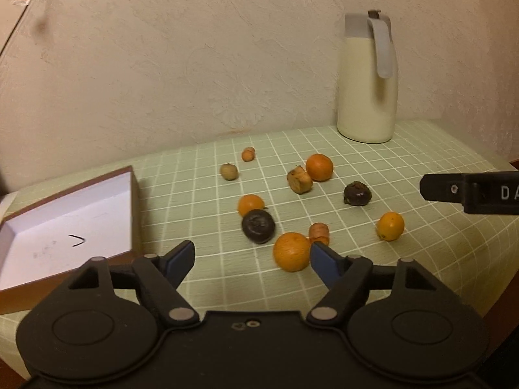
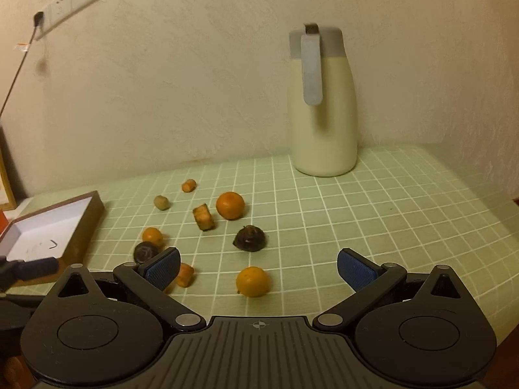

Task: Organize fruits
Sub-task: 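Lower the right gripper over the mandarin orange and close on it, then lift the mandarin with the right gripper and carry it to the white box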

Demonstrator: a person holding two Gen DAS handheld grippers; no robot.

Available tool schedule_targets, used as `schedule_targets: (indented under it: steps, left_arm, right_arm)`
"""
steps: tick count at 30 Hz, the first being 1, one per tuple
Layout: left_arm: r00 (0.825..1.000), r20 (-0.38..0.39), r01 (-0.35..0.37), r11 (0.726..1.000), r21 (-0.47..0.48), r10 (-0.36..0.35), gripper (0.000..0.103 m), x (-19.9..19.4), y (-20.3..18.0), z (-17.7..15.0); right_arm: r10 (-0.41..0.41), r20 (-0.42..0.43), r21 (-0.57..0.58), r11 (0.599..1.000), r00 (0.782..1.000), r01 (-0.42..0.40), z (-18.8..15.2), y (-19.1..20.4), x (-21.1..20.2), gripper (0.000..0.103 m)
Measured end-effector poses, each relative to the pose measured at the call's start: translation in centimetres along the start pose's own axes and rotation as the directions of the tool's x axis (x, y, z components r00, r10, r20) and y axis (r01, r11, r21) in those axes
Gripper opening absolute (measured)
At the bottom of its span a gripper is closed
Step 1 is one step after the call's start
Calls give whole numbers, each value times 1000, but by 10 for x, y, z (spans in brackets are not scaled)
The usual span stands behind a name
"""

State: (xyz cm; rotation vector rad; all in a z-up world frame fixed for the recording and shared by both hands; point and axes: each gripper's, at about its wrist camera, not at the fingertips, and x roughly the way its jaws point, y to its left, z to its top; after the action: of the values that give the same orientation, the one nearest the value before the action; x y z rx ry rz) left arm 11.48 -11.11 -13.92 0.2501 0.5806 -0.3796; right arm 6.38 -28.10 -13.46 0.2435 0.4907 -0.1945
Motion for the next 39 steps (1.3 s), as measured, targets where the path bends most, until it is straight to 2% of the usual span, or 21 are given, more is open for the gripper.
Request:
schedule_targets:
  steps: [2, 4, 9, 22, 24, 28, 31, 32, 35, 39]
  left_arm:
    - [1000, -5, 15, 1000, -2, -15, 70, 8, -4, 0]
    - [1000, -11, 20, 1000, -2, -20, 70, 15, -8, 1]
    - [999, -38, 17, 1000, -18, -18, 70, 33, -15, -1]
    - [997, -68, 20, 999, -37, -22, 61, 64, -27, -5]
    - [997, -70, 17, 999, -34, -19, 54, 68, -29, -5]
    - [997, -78, 17, 999, -43, -20, 46, 74, -30, -7]
    - [997, -81, 4, 999, -35, -7, 43, 77, -31, -8]
    - [996, -86, 1, 999, -35, -4, 36, 78, -31, -8]
    - [996, -86, 9, 999, -50, -14, 29, 79, -29, -10]
    - [997, -79, -1, 998, -64, -4, 28, 79, -26, -12]
  right_arm:
    - [-2, -7, -9, 1000, 1000, 2, 0, -2, 8, 101]
    - [12, -25, -23, 1000, 1000, -12, -2, -4, 17, 71]
    - [11, -75, -7, 1000, 997, -12, -10, -10, 35, 70]
    - [-19, -84, 39, 999, 996, 22, -16, -21, 51, 67]
    - [-18, -84, 40, 999, 996, 22, -17, -22, 52, 65]
    - [-6, -104, 57, 998, 995, 12, -19, -26, 56, 53]
    - [-3, -107, 67, 998, 994, 10, -19, -27, 58, 53]
    - [-1, -107, 69, 998, 994, 9, -20, -27, 58, 53]
    - [-1, -109, 63, 998, 994, 8, -20, -25, 59, 53]
    - [3, -111, 57, 998, 994, 3, -20, -21, 62, 53]
